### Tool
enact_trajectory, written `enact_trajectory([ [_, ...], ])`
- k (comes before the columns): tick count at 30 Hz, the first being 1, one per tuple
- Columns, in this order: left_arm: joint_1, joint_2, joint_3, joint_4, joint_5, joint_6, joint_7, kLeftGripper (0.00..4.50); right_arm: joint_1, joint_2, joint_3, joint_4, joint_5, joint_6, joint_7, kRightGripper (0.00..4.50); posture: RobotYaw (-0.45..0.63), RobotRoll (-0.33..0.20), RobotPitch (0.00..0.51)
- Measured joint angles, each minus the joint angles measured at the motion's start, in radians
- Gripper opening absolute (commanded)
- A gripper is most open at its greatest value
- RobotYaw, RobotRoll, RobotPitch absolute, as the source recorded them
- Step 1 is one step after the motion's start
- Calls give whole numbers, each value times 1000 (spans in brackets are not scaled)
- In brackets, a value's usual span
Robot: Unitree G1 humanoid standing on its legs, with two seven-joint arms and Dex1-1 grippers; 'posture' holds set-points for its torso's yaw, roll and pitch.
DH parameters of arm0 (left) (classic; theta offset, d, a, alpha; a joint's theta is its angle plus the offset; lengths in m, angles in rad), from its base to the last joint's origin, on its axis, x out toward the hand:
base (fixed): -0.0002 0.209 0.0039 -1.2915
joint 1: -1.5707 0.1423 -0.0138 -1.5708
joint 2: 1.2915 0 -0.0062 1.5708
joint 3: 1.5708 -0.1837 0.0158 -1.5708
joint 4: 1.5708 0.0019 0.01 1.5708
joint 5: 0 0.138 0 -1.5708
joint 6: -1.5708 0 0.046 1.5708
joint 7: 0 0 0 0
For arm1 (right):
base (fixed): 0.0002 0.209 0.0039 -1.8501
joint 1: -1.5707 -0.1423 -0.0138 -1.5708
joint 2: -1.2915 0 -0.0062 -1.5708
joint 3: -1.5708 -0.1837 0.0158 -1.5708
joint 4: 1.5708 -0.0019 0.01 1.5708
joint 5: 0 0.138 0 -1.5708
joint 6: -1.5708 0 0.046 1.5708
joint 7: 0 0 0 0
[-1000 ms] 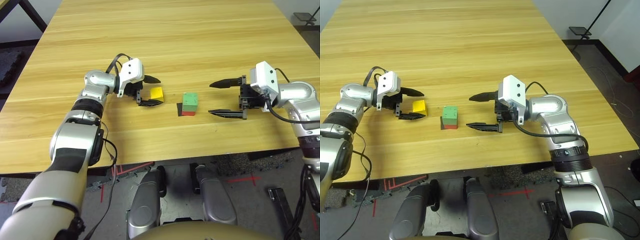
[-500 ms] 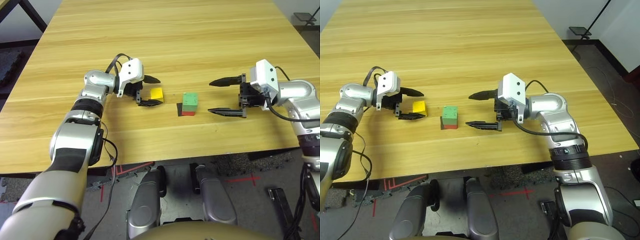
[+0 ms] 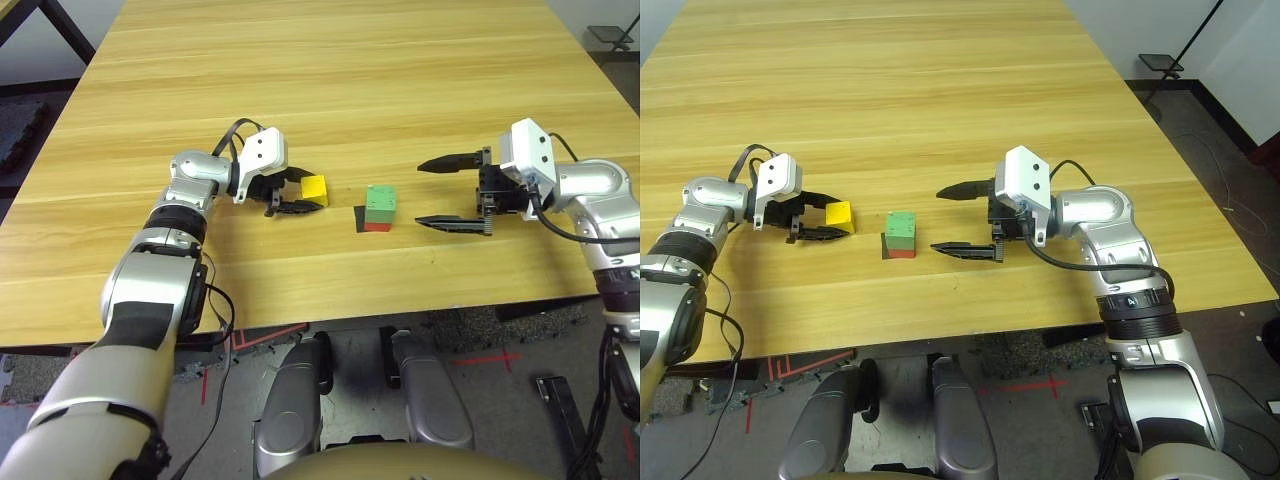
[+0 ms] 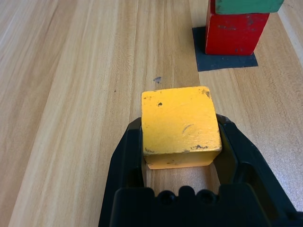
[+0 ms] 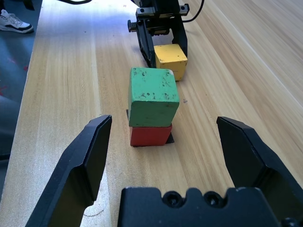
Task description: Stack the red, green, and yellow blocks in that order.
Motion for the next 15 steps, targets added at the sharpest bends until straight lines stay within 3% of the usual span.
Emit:
enact_trajectory([
  [8,-4,23,2,0,1,10,-4,2081,-11,0,1,0,-6,-5,0,4500,168,-2,199],
  [15,-87,61,44,-88,-45,115,-99,2081,-12,0,1,1,-7,-8,0,4500,179,20,204],
])
